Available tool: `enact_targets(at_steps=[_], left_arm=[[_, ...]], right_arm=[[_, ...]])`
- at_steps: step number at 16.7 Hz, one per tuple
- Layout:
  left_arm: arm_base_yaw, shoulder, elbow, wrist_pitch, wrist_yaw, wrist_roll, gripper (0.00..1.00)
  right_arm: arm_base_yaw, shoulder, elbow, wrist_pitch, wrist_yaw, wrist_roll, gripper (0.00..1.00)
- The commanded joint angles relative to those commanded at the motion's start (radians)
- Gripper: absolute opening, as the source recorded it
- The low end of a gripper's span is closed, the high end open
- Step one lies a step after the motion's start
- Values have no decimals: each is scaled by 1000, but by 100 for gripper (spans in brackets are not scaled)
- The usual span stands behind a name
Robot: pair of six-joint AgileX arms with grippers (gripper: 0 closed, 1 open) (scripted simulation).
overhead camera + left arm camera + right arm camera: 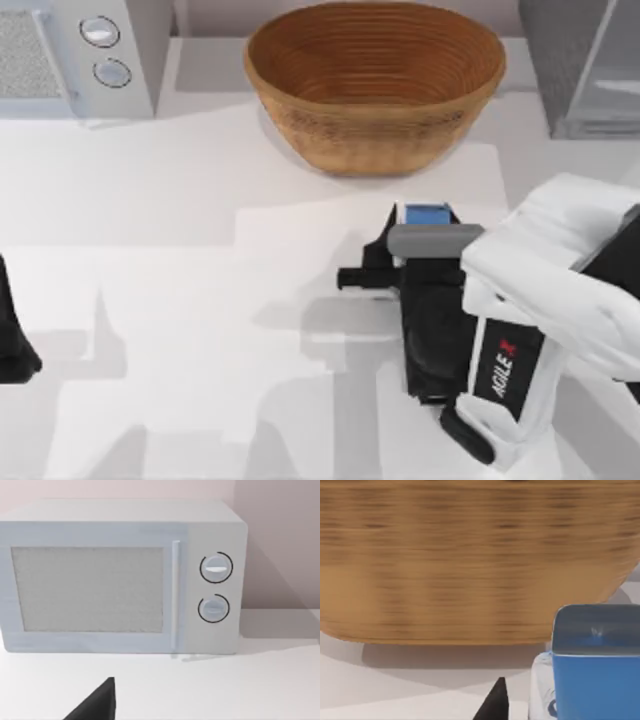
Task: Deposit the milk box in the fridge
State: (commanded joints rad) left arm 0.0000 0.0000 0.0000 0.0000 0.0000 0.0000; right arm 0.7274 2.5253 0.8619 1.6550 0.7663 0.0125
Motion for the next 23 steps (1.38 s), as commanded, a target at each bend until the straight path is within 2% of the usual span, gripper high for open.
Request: enact_targets(at_steps=[5, 6, 17, 23], left_arm=[[0, 0, 0, 0, 0, 0, 100], [0, 0, 0, 0, 0, 0, 100], [0, 0, 0, 0, 0, 0, 100], [0, 0, 0, 0, 0, 0, 100]], right_arm=[[0, 0, 0, 0, 0, 0, 2], [0, 0, 0, 0, 0, 0, 0], [4, -32, 2, -15, 1, 5, 0], [24, -233, -28, -192, -1, 11, 0]])
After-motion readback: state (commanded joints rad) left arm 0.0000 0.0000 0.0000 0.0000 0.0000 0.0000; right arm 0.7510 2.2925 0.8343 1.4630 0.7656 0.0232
